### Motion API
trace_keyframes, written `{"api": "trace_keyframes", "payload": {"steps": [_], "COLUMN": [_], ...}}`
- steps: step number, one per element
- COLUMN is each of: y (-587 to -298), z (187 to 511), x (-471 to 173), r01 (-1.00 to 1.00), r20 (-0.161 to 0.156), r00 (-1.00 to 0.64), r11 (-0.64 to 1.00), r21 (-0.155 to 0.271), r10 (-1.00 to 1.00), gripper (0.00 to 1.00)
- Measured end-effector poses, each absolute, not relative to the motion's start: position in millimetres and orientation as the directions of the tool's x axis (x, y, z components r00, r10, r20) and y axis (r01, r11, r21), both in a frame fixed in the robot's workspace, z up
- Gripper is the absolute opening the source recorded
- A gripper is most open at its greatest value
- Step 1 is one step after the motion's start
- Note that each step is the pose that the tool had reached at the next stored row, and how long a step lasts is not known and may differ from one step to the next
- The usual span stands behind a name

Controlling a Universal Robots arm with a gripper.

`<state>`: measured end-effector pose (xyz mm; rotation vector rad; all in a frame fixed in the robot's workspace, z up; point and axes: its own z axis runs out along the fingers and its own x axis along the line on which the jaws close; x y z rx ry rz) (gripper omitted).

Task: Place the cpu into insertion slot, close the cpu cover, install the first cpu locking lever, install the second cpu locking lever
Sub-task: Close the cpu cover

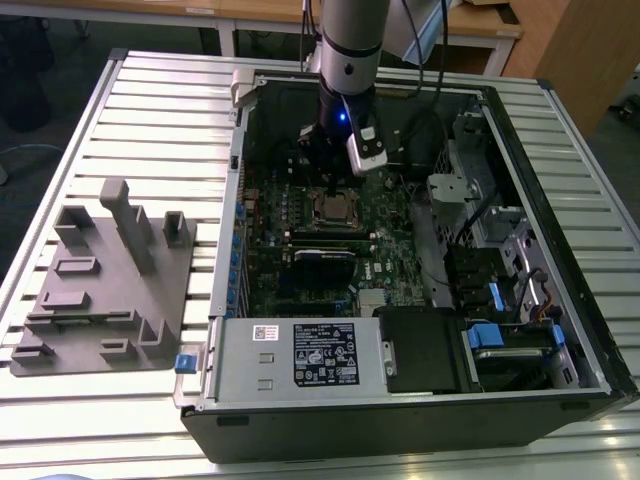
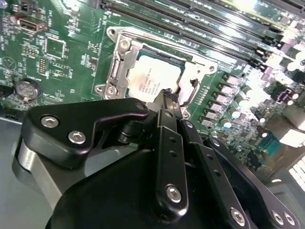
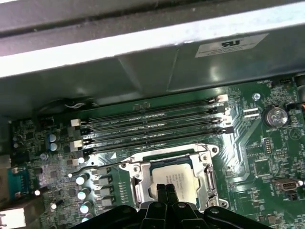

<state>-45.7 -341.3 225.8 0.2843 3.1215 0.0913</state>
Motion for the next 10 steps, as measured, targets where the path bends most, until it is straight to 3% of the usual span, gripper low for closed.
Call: {"api": "trace_keyframes", "payload": {"steps": [3,10], "y": [-341.6,-341.7], "z": [224.7,219.5], "x": [-46.0,-46.0], "r01": [0.178,0.188], "r20": [-0.018,-0.018], "r00": [-0.984,-0.982], "r11": [0.982,0.980], "r21": [0.064,0.063], "r10": [0.179,0.189], "gripper": [0.11,0.11]}}
